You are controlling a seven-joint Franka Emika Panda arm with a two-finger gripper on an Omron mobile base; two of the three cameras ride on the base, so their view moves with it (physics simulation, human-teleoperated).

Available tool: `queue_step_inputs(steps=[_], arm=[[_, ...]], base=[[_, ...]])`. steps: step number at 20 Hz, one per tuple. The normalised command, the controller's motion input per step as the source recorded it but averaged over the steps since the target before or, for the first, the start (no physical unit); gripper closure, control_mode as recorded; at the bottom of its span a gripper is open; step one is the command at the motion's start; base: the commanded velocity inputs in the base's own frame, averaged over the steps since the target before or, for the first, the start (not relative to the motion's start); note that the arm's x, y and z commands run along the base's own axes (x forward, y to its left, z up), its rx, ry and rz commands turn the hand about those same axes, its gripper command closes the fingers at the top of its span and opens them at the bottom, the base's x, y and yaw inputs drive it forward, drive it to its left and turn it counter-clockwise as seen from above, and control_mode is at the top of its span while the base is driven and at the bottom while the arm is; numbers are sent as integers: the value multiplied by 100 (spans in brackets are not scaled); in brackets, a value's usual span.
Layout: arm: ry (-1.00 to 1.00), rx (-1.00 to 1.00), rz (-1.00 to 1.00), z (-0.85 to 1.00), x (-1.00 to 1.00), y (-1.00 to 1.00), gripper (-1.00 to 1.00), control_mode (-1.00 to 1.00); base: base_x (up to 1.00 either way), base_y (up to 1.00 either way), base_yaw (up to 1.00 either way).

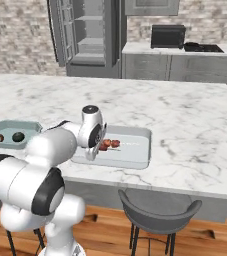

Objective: Place the cold items (mushroom and squash) from the fridge in one tupperware on the dining counter. Place the warm items (kebab skewer and hot dog) in the stove area in another tupperware.

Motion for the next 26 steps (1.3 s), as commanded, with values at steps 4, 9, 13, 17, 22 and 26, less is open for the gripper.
queue_step_inputs(steps=[4,9,13,17,22,26], arm=[[5,0,4,-27,39,-5,100,-100],[2,0,4,-24,33,-2,100,-100],[0,0,3,-17,24,0,100,-100],[0,0,3,-22,20,0,100,-100],[0,0,2,-25,19,0,100,-100],[0,0,3,-26,20,0,100,-100]], base=[[0,0,0],[0,0,0],[0,0,0],[0,0,0],[0,0,0],[0,0,0]])
